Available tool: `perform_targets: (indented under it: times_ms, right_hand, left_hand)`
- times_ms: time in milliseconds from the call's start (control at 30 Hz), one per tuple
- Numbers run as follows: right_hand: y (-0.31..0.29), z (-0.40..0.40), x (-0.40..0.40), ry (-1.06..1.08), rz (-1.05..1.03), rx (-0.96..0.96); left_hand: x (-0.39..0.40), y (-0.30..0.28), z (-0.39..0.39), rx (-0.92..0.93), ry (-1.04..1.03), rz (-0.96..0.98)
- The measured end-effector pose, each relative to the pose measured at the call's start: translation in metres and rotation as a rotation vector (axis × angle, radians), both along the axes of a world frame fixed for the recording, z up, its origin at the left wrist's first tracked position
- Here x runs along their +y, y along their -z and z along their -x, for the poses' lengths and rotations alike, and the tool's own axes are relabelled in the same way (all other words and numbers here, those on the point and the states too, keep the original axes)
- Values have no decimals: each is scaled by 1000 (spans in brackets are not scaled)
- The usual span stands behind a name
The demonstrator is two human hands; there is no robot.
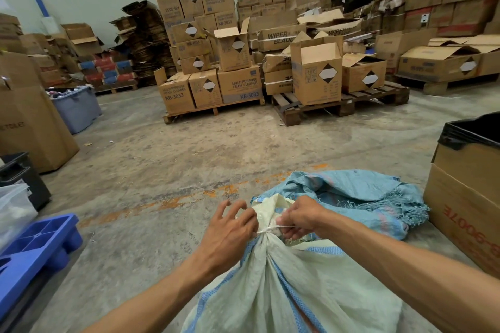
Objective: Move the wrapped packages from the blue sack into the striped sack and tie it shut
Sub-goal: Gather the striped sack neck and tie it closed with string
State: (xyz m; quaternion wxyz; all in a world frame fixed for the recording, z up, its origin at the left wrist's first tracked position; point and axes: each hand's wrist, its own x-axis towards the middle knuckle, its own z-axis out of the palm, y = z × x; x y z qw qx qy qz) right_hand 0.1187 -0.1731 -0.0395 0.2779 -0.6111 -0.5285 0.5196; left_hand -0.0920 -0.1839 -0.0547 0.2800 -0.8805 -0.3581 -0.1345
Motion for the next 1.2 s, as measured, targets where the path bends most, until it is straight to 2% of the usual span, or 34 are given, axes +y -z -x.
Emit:
perform_targets:
  times_ms: [233, 433, 500, 600, 633, 667, 700, 733, 800, 867, 933, 1067, 1200]
  right_hand:
    - [1, -2, 2, -35, -240, -321]
    - [-4, 9, 1, -97, -411, -582]
    - [-2, 7, 3, -96, -442, -522]
    - [2, -3, -5, -124, -417, -211]
    - [4, -9, -10, -148, -369, -108]
    - [7, -16, -15, -197, -309, -50]
    - [12, -24, -20, -272, -250, -78]
    - [19, -32, -25, -366, -200, -209]
    - [38, -42, -36, -573, -114, -605]
    - [55, -39, -47, -726, -108, -832]
    - [58, -29, -53, -723, -226, -811]
    - [28, -25, -37, -539, -404, -586]
    - [1, -26, -21, -437, -543, -456]
  left_hand:
    - [-2, -7, 10, 82, -48, 92]
    - [-3, -15, 15, 137, -7, 131]
    - [-8, -18, 13, -10, -90, 360]
    - [-20, -10, 20, -473, -259, 964]
    - [-24, -3, 23, -569, -280, 1115]
    - [-29, 6, 28, -582, -289, 1211]
    - [-35, 17, 31, -547, -272, 1267]
    - [-43, 28, 32, -504, -243, 1279]
    - [-57, 43, 26, -463, -170, 1191]
    - [-62, 48, 20, -484, -127, 1130]
    - [-58, 46, 17, -585, -156, 1108]
    - [-39, 16, 21, -957, -193, 1141]
    - [-23, -31, 29, -984, -104, 1092]
